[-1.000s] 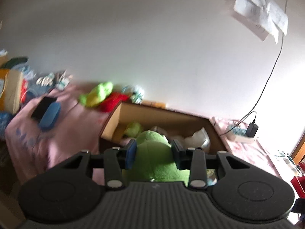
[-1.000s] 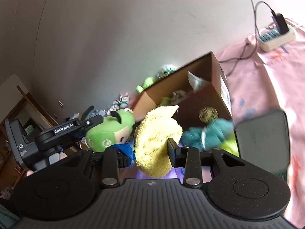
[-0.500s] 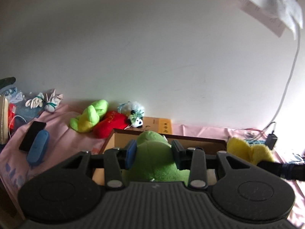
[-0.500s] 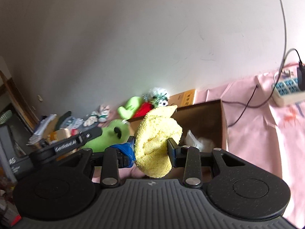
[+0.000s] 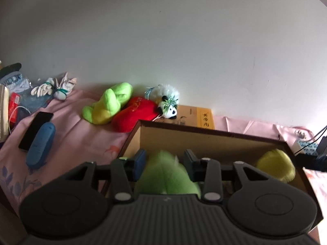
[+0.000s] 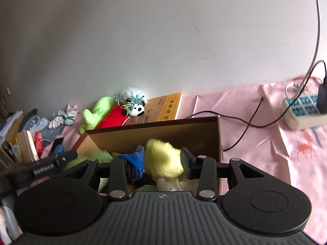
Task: Organize soft objects
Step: 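Carry frog plush and yellow towel into the box and open both grippers, then withdraw both grippers from the box toward the mesh sponges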
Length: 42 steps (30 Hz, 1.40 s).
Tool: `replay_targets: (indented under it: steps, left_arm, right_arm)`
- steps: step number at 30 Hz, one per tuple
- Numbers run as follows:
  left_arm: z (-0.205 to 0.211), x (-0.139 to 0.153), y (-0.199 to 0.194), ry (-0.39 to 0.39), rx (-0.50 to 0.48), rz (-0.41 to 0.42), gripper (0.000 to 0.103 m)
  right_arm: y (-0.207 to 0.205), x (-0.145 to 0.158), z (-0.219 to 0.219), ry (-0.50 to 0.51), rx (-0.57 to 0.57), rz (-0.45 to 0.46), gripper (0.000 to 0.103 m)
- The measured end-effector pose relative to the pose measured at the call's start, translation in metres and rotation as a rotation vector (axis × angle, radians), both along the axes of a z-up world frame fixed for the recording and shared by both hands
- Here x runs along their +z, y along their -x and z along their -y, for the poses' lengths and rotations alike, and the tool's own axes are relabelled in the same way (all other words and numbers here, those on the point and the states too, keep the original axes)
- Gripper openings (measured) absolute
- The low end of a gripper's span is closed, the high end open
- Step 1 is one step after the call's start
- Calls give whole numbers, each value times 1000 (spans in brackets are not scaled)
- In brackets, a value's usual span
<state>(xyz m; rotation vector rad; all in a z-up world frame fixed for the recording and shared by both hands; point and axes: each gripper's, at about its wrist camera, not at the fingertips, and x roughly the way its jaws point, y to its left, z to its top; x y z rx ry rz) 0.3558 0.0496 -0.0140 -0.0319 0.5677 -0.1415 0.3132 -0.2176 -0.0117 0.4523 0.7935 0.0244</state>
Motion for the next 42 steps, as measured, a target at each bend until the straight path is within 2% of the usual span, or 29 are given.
replay_targets:
  steps: [5,14,26,34,42]
  left_arm:
    - [2,7,15,-36,5,16,58]
    - [22,24,57,-158,16,0,61]
    - [35,39,113,-270,52,-16,63]
    - [36,45,143,-308,67,-13,63]
    - [36,43,169,-321,86,-28,63]
  right_arm:
    - [15,11,1,-39,5,4,23]
    - [47,32,-15,-24,33,-20,23]
    - [92,38,-19,-62,22,-53,23]
    - [119,43,-25,-92,20,-56,23]
    - [147,48,-37,-57,10,-46,24]
